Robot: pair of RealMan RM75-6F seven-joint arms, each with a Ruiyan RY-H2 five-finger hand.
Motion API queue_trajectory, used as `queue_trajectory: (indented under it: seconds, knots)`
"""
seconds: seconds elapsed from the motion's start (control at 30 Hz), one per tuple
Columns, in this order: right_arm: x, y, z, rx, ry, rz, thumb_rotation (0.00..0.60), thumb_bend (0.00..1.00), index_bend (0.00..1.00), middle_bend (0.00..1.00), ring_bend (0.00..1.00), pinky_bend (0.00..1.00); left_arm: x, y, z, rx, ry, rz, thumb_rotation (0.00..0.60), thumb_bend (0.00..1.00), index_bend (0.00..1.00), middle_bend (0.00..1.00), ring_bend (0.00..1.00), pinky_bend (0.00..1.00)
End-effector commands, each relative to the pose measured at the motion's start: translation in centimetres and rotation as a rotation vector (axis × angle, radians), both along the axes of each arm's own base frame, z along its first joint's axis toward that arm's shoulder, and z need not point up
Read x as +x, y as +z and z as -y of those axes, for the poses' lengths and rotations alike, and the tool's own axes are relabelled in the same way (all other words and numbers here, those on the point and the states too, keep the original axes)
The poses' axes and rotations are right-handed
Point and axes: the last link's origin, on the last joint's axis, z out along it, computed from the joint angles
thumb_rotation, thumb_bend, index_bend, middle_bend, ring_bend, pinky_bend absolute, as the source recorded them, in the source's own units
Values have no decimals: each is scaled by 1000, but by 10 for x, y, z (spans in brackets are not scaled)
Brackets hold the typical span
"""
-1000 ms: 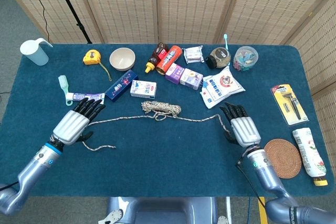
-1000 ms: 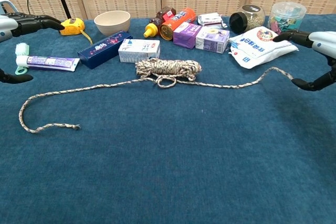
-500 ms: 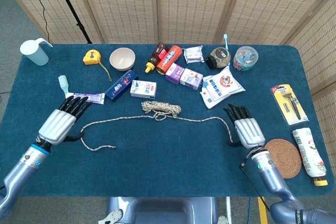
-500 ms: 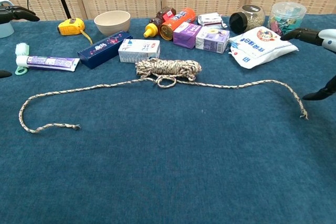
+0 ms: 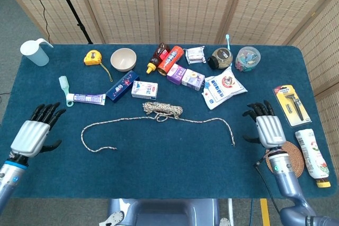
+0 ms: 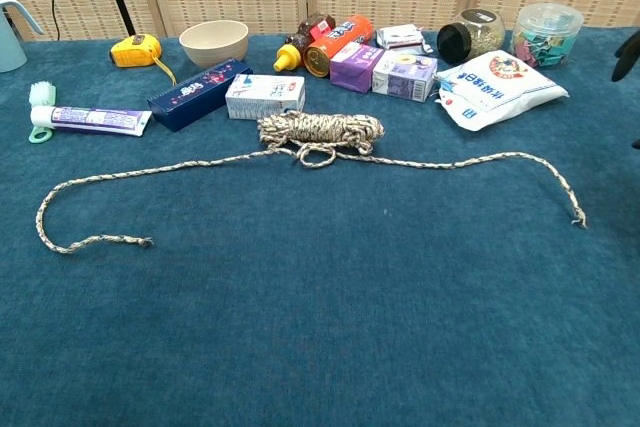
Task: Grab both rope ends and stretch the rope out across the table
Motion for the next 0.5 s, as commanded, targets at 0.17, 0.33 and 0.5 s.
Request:
queue_trajectory:
  seconds: [0.17,0.33,0.5]
  knots:
    - [-17,13,-22,-34,-59,-16,600,116,343,207,123,11,-20,18,37,50,48,0,577,215,176,17,0,0]
    - [-31,30,-53,-83,-108,-40,600,116,341,204,99,0,-36,36,70,112,100,24,578,215,176,28,0,0]
    - [-35,41,-74,-112,-138,-57,600,116,347,204,98,0,-47,44,91,126,131,36,578,215,181,35,0,0]
